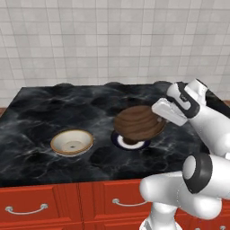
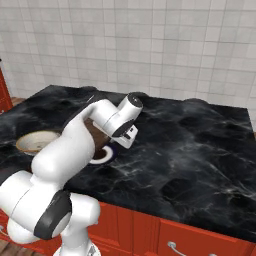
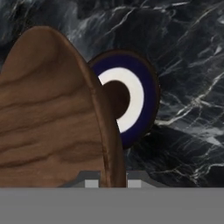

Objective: Move the bowls from the cabinet to the plates on the dining table.

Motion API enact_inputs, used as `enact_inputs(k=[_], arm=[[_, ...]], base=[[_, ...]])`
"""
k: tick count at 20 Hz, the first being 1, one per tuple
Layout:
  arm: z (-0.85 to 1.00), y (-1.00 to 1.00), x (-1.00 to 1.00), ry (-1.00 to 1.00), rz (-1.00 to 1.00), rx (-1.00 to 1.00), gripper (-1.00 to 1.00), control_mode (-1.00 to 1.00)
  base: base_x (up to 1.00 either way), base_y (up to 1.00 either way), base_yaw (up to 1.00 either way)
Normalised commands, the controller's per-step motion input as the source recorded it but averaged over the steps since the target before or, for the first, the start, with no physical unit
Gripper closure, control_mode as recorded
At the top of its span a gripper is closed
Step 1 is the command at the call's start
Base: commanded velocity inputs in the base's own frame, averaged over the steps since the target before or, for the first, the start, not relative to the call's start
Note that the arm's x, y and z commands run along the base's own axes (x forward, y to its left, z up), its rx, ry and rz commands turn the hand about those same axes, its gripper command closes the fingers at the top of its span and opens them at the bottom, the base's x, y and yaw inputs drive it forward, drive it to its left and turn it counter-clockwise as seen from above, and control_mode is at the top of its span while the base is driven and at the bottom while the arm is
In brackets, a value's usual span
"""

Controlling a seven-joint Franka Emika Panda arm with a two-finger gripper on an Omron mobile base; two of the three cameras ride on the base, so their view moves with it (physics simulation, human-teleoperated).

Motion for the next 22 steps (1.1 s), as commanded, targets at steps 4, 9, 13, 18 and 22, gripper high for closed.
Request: enact_inputs(k=[4,9,13,18,22], arm=[[-0.14,0.00,0.16,0.08,0.04,-0.01,1.00,-1.00],[-0.19,0.00,0.08,0.07,0.04,-0.02,1.00,-1.00],[-0.18,0.00,0.02,0.04,0.04,0.00,1.00,-1.00],[-0.12,0.09,0.06,0.00,0.02,0.00,1.00,-1.00],[-0.16,0.17,0.10,-0.01,0.00,0.00,1.00,-1.00]], base=[[0.00,0.00,0.00],[0.00,0.00,0.00],[0.00,0.00,0.00],[0.00,0.00,0.00],[0.00,0.00,0.00]])
